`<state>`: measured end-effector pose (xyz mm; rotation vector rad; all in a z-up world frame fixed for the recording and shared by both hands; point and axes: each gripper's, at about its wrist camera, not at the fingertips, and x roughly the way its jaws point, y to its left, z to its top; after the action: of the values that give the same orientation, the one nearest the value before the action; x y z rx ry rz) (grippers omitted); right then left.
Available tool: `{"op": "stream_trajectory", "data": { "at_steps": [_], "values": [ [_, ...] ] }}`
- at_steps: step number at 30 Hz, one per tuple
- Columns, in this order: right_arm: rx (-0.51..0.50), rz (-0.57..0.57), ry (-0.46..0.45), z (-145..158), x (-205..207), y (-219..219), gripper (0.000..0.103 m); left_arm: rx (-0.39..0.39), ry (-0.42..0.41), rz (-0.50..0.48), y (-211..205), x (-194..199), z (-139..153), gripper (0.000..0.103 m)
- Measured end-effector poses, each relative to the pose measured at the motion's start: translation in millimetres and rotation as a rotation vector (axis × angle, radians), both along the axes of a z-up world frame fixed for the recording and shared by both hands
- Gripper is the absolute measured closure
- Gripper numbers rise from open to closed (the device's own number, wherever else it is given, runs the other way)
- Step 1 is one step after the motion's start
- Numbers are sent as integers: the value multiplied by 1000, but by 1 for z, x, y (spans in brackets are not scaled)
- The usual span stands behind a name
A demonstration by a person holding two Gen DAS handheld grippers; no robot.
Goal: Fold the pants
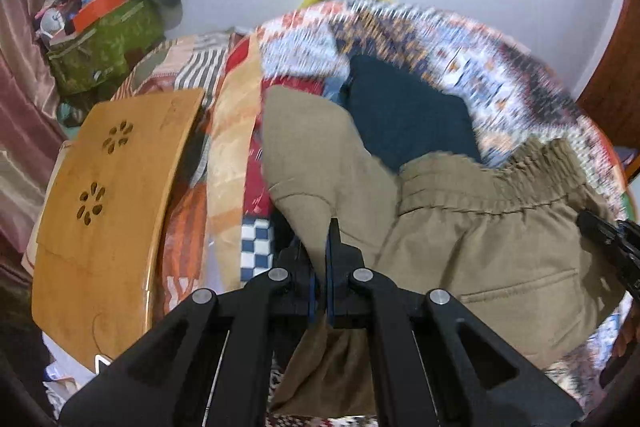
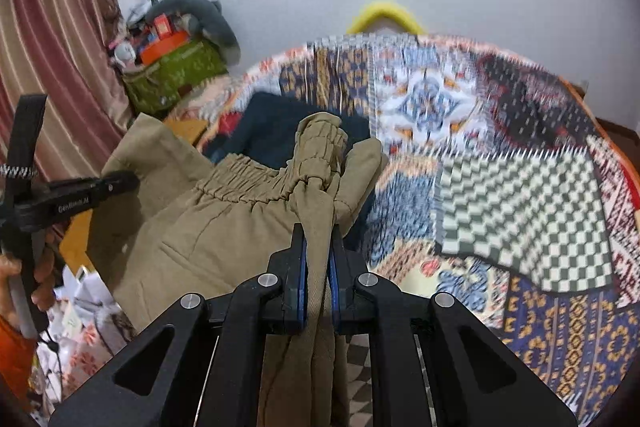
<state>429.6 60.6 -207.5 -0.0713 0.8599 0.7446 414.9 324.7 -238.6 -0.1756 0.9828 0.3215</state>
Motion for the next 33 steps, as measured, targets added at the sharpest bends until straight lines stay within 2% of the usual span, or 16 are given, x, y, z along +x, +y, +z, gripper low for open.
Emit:
{"op": "stream_trajectory", "data": {
  "at_steps": [3,5,7,10,14,19,25,29,33],
  "values": [
    [-29,1,28,-18,0,-2,94,-22,50,3,8,-3,-23,97],
    [-35,-7,57,-27,-1,-7,93,-47,64,17,14,-9,-32,91],
    [-41,-9,70,-29,-3,-11,88,-54,71,25,17,-18,-35,83],
    [-52,-32,87,-22,-11,-20,86,-57,74,23,12,-33,-32,74],
    [8,-52,76,4,-31,-42,83,-47,50,6,-5,-55,-16,73],
    [49,-36,-23,50,-68,-63,82,4,-35,-28,-38,-91,34,73],
    [112,1,-206,118,-137,-95,82,106,-243,-97,-98,-163,128,73],
    [184,23,-336,160,-197,-117,82,148,-356,-124,-133,-215,173,73],
    [254,33,-417,185,-239,-131,82,162,-475,-145,-164,-271,208,73]
  ]
}}
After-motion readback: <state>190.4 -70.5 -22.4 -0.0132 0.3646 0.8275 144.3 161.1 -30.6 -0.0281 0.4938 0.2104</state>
